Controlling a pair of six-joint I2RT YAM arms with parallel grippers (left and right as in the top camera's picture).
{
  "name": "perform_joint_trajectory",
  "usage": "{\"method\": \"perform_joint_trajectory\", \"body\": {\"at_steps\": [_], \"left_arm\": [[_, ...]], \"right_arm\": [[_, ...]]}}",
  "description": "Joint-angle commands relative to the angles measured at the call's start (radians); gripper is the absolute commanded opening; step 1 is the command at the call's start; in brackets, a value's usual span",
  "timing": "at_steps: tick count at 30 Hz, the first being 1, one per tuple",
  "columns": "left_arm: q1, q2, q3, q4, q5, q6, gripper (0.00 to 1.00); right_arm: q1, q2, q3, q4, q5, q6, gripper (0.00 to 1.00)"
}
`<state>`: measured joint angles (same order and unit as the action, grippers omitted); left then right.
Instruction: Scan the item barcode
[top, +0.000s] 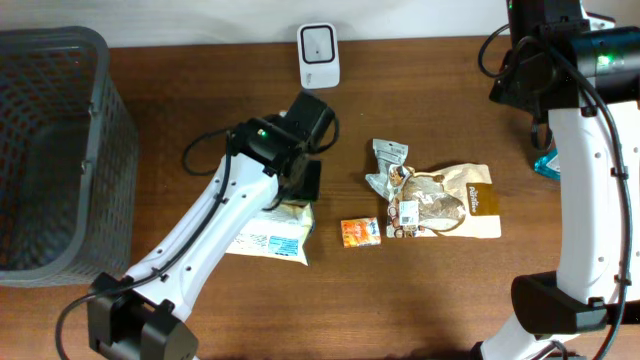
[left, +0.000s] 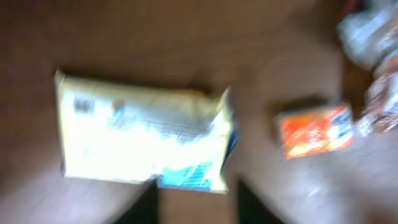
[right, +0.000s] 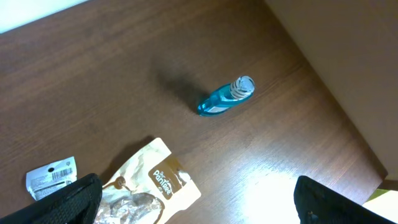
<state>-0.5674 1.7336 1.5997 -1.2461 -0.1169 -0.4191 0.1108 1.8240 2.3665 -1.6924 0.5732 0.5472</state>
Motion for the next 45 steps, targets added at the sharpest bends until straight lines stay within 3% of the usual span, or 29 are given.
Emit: {"method": "perform_joint_trajectory", "body": {"at_steps": [1, 6, 13, 18, 24, 28, 32, 35, 37, 45], "left_arm": [[0.002, 0.008, -0.056, -0.027, -0.037, -0.04, 0.0], [0.002, 0.023, -0.192, 0.024, -0.003, -0.108, 0.0], [0.002, 0.037, -0.321, 0.254, 0.181, -0.108, 0.0], [0.039, 0.096, -0.33, 0.227, 0.154, -0.119, 0.0], [0.186, 0.112, -0.336, 0.186, 0.139, 0.056, 0.0], [0.208, 0.119, -0.376, 0.199, 0.173, 0.111, 0.0], [0.187, 0.147, -0.424, 0.264, 0.254, 0.11, 0.0], [0.184, 0.172, -0.431, 0.303, 0.521, 0.111, 0.0], [0.184, 0.174, -0.431, 0.337, 0.601, 0.11, 0.0], [0.184, 0.174, -0.431, 0.624, 0.579, -0.027, 0.0]], "right_arm": [[-0.001, 0.0, 0.012, -0.003, 0.002, 0.008, 0.98], [-0.001, 0.0, 0.012, -0.003, 0.002, 0.008, 0.98], [-0.001, 0.0, 0.012, -0.003, 0.002, 0.008, 0.98], [-0.001, 0.0, 0.012, -0.003, 0.002, 0.008, 0.99], [-0.001, 0.0, 0.012, -0.003, 0.002, 0.008, 0.98], [-0.001, 0.0, 0.012, -0.003, 0.002, 0.008, 0.98], [-0.001, 0.0, 0.012, -0.003, 0.002, 0.008, 0.98], [-0.001, 0.0, 0.012, -0.003, 0.002, 0.008, 0.99], [-0.001, 0.0, 0.012, -0.003, 0.002, 0.008, 0.99], [-0.001, 0.0, 0.012, -0.003, 0.002, 0.008, 0.98]]}}
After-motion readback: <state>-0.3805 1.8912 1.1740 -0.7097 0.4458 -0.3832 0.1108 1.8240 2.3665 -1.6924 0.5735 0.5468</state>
